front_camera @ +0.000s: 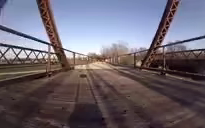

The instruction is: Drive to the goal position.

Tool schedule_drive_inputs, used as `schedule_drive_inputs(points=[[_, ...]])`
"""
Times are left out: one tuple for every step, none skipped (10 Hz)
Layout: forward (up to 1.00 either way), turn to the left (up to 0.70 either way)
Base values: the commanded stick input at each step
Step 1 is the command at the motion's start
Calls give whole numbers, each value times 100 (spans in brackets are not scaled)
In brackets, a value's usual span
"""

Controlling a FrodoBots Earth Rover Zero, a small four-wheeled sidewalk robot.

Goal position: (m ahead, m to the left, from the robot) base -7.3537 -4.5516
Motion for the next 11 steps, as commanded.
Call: schedule_drive_inputs(points=[[70,0],[70,0],[70,0],[70,0],[70,0],[70,0],[70,0],[70,0],[70,0],[70,0],[70,0]])
